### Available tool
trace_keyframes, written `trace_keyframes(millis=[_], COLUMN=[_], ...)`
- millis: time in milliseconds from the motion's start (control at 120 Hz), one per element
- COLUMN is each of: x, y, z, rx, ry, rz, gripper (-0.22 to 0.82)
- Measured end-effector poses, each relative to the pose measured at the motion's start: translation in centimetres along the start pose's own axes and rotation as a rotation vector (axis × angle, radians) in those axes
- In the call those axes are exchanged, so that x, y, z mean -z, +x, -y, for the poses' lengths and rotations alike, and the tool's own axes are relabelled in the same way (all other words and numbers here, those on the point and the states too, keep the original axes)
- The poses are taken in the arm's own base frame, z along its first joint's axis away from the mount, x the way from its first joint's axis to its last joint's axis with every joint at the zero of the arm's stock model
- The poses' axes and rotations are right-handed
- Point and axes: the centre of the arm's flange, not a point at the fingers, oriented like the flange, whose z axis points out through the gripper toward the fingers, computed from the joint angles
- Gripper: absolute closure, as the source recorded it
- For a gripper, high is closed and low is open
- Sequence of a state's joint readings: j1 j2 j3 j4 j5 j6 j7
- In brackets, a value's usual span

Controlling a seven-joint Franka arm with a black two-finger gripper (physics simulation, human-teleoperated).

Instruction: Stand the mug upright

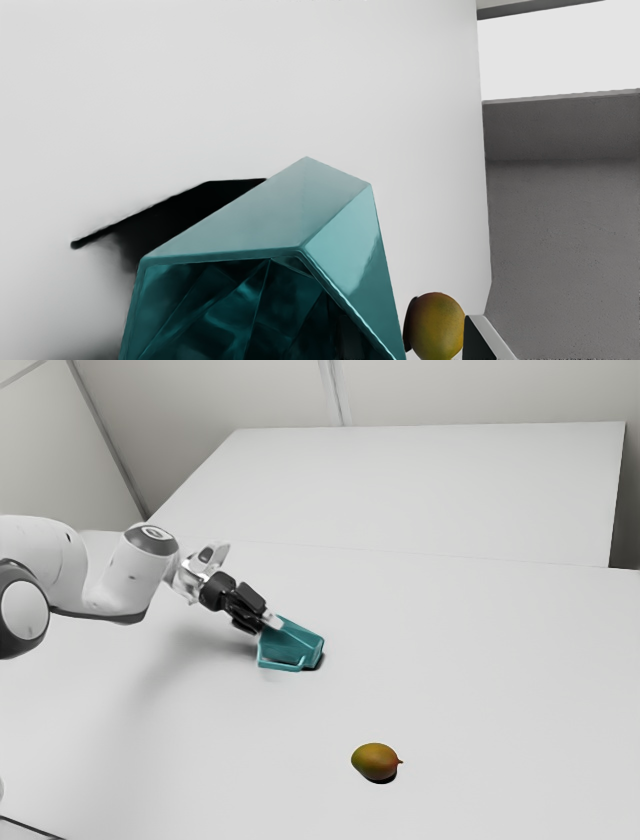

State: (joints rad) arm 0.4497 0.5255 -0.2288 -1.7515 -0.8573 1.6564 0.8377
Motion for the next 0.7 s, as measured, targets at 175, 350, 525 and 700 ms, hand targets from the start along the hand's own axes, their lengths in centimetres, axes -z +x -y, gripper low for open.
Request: trace_keyframes(millis=[175, 350, 525, 700], x=[0.0, 0.0, 0.0, -0.1], y=[0.4, 0.4, 0.4, 0.6], z=[-0.8, -0.7, -0.8, -1.5], rx=[-0.035, -0.053, -0.071, -0.097], ry=[-0.006, -0.003, 0.005, 0.014], rz=[0.001, 0.001, 0.004, 0.009], gripper=[0.68, 0.74, 0.77, 0.78])
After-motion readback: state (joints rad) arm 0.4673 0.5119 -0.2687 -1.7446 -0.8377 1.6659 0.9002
